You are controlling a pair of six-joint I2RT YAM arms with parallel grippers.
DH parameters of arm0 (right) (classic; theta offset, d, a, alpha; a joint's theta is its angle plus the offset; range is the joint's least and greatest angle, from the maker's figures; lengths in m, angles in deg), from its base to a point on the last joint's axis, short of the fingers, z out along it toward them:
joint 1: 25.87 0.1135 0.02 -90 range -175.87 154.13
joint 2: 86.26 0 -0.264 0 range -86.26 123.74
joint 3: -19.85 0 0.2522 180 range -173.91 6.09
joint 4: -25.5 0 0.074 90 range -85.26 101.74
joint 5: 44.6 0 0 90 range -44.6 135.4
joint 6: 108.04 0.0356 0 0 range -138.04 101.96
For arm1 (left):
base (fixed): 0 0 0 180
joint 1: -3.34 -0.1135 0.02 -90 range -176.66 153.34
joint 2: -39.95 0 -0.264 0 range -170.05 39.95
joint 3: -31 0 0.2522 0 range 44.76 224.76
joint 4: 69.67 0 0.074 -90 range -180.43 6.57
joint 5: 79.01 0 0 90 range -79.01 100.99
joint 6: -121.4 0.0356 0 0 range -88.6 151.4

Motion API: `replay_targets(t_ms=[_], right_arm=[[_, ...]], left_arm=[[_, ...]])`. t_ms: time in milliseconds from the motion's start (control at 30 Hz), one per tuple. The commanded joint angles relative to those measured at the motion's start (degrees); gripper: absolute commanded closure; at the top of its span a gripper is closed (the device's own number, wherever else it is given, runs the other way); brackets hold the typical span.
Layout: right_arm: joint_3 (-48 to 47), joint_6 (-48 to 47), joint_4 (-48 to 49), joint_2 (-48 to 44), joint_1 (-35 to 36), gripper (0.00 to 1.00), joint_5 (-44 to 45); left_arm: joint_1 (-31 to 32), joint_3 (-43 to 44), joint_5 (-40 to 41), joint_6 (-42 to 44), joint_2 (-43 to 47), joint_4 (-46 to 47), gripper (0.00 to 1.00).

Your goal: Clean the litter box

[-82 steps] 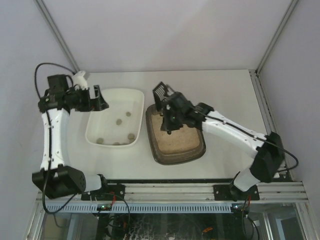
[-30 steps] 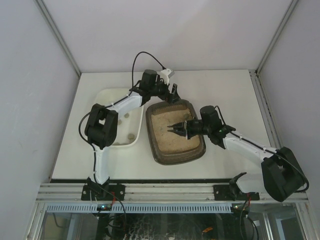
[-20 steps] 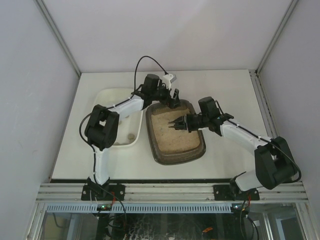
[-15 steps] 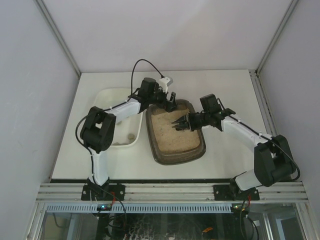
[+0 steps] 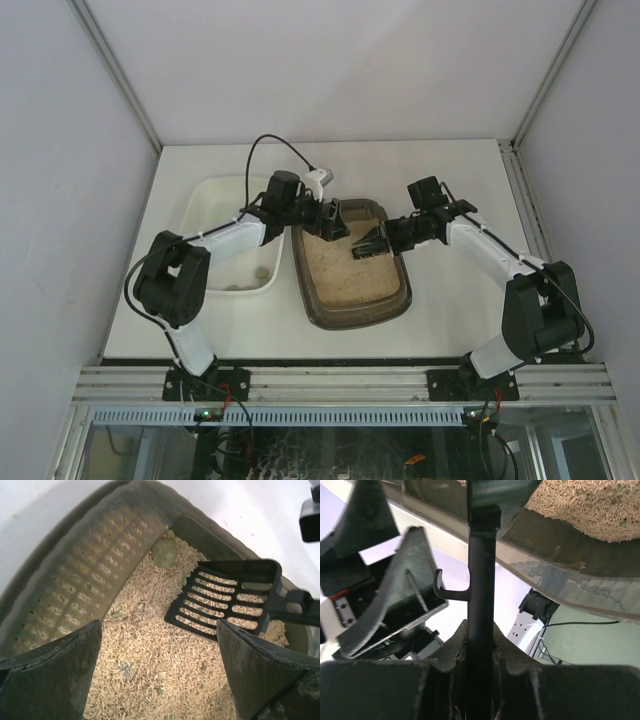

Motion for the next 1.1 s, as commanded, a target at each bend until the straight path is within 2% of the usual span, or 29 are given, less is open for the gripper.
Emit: replay_targets(t_ms=[0,267,467,600,800,1067], right_arm=[[-2.8,-5.6,-3.8,0.5,-3.2,1.00,4.2],[-2.9,-6.9,-6.3,0.4,-2.4,1.00,5.4],[-2.9,-4.2,-5.8,-0.1,1.6,1.00,5.4],[-2.8,-1.2,-4.7,-1.9,3.3,1.00,7.6],[-1.3,3.7,0.0,-2.1,4.7,1.00,7.6],[-0.4,5.7,6.5,0.1,5.1,1.00,7.6]], left_arm=[[0.2,-4.5,-2.1,-3.4,4.9,2.9,0.00],[0.2,-9.5,-1.7,-7.7,8.2,6.6,0.00],[0.2,-8.0,3.0,-8.2,8.8,9.0,0.00],[0.1,-2.0,6.5,-3.7,7.3,6.9,0.00],[-0.6,9.7,4.9,10.1,-0.4,2.6,0.00],[-5.7,23.8,2.4,11.5,-15.1,-2.3,0.00]])
